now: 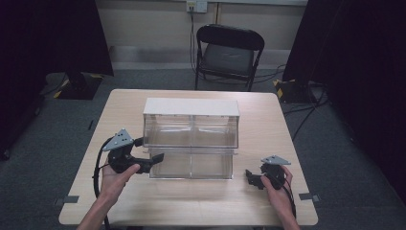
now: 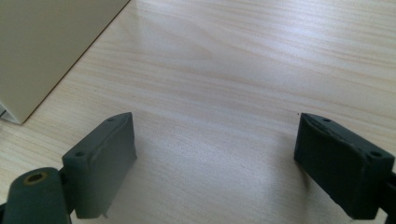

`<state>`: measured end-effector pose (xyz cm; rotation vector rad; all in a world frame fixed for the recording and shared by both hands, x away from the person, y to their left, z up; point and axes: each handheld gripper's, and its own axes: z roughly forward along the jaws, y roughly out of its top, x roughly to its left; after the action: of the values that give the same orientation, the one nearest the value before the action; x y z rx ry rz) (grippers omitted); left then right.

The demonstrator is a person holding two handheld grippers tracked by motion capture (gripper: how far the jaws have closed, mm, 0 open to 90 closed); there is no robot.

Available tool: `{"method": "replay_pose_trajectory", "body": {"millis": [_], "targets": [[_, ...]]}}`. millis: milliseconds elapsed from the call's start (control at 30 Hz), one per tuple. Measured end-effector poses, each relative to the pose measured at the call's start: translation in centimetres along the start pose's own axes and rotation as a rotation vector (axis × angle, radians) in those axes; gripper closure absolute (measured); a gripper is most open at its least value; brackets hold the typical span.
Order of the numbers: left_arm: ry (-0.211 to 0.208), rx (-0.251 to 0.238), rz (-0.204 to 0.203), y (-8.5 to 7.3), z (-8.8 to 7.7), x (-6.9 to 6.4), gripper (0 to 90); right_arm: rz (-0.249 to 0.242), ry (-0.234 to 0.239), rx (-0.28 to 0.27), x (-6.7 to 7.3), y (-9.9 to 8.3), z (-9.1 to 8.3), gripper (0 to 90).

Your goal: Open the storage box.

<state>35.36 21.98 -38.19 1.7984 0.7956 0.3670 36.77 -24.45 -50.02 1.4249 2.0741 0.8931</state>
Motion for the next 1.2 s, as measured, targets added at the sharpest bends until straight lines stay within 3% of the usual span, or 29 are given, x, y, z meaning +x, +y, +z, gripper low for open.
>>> {"method": "replay_pose_trajectory", "body": {"millis": [1200], "targets": [[0.0, 0.001, 0.01, 0.12, 0.12, 0.06, 9.8, 0.0, 0.0, 0.0, 0.0, 0.0, 0.0, 11.8]]}}
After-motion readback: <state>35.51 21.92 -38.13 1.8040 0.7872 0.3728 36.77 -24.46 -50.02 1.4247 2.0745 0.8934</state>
